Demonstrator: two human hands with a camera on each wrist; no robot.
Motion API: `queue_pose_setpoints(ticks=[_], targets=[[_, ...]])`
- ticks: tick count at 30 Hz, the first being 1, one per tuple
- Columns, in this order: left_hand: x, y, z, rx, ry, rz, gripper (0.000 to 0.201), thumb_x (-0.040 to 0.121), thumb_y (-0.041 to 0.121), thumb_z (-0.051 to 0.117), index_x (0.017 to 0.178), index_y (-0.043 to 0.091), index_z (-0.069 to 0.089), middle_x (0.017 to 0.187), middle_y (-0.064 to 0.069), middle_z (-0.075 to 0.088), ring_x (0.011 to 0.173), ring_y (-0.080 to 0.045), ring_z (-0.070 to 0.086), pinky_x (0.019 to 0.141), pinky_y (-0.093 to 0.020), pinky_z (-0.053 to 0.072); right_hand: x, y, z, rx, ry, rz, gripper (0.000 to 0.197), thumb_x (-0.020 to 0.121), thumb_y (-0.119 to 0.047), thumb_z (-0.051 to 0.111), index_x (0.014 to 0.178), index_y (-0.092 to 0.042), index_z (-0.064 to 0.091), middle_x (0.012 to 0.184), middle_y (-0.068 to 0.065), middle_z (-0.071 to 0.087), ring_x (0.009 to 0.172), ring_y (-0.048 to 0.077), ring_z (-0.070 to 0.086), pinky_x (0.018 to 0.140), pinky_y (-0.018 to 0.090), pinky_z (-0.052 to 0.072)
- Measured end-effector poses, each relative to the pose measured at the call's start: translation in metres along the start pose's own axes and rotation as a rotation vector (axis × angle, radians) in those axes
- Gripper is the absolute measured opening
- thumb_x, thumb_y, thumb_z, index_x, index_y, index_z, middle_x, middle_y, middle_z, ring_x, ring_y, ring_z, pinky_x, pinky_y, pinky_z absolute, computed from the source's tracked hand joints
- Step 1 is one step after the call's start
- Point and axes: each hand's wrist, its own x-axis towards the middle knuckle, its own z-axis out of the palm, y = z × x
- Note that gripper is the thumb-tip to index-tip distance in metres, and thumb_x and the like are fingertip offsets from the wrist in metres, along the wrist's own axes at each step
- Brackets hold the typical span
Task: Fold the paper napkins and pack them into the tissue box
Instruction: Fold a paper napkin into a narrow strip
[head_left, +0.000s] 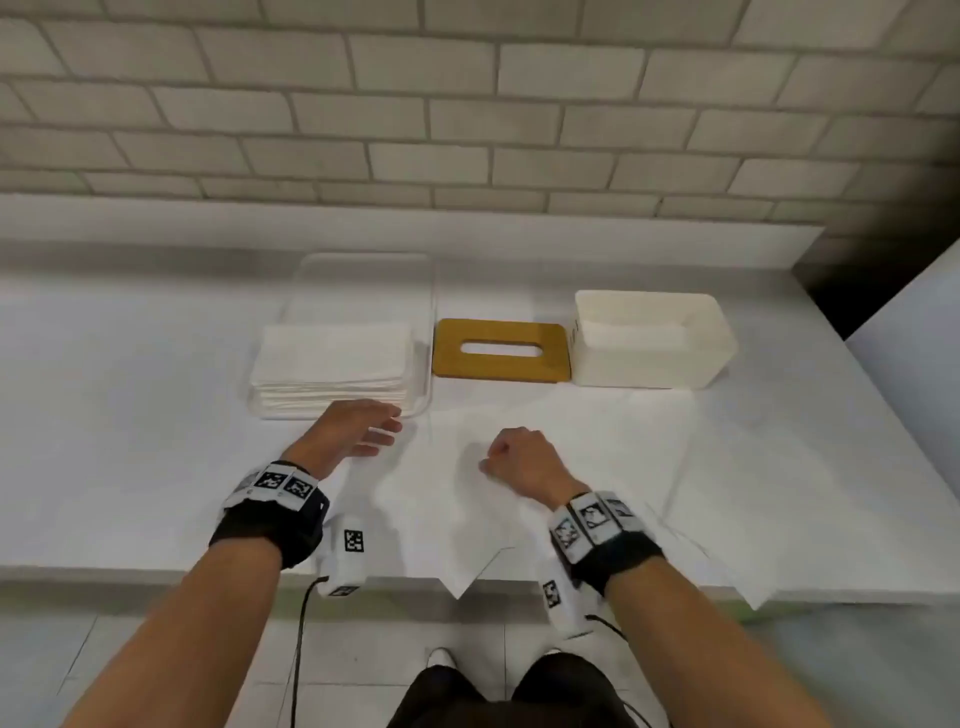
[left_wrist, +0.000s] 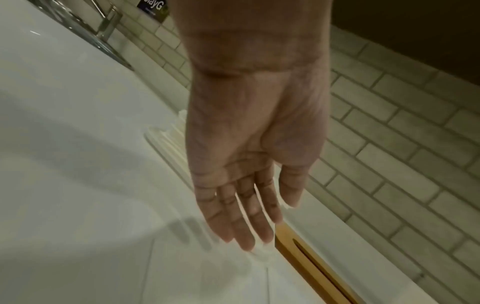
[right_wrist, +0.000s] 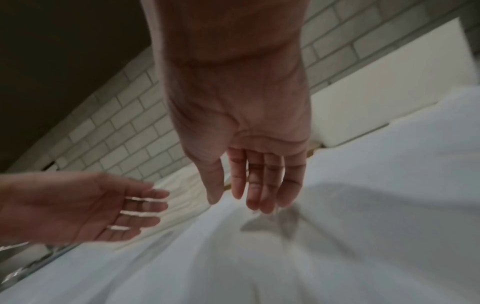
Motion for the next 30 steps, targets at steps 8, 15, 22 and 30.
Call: queue_pose_setpoints(ticks=[8,15,22,30], targets=[[-0.003,-0.017,-0.005,-0.069,0.177,0.009,0.026,0.092,0.022,0.061,0.11,0.004,0.067,0.101,-0.013,0.071,0.087,-0.026,0.064,0.079,-0.034,0.047,0.005,-0.029,0.049,-0.3,0.041,-0.004,0.065,0.083,-0.053,0.063,0.128,-0.008,0.048,0.13,0.009,0.051,0.121,0.028,0.048,0.098,0.041,0.044],[-0.005,-0.027,0.002,-0.141,0.253,0.039,0.025,0.092,0.023,0.062,0.11,0.007,0.067,0.111,-0.013,0.07,0.092,-0.026,0.066,0.093,-0.043,0.05,0.009,-0.037,0.058,-0.221,0.034,0.02,0.03,0.09,-0.024,0.059,0.116,-0.009,0.058,0.122,0.009,0.06,0.111,0.028,0.059,0.088,0.034,0.046],[-0.01,-0.024,0.014,-0.242,0.333,0.068,0.026,0.091,0.033,0.063,0.112,0.017,0.061,0.121,-0.008,0.063,0.103,-0.027,0.064,0.091,-0.038,0.052,0.013,-0.035,0.024,0.585,0.125,0.12,0.02,0.082,-0.02,0.073,0.097,-0.013,0.061,0.101,0.006,0.065,0.096,0.026,0.063,0.082,0.034,0.052],[-0.012,-0.006,0.04,-0.51,-0.113,-0.092,0.043,0.091,0.027,0.063,0.127,0.005,0.059,0.122,-0.018,0.067,0.115,-0.037,0.062,0.103,-0.052,0.045,0.003,-0.047,0.01,1.101,-0.008,0.078,0.016,0.084,-0.017,0.074,0.088,-0.01,0.059,0.098,0.013,0.07,0.093,0.032,0.068,0.086,0.047,0.057]])
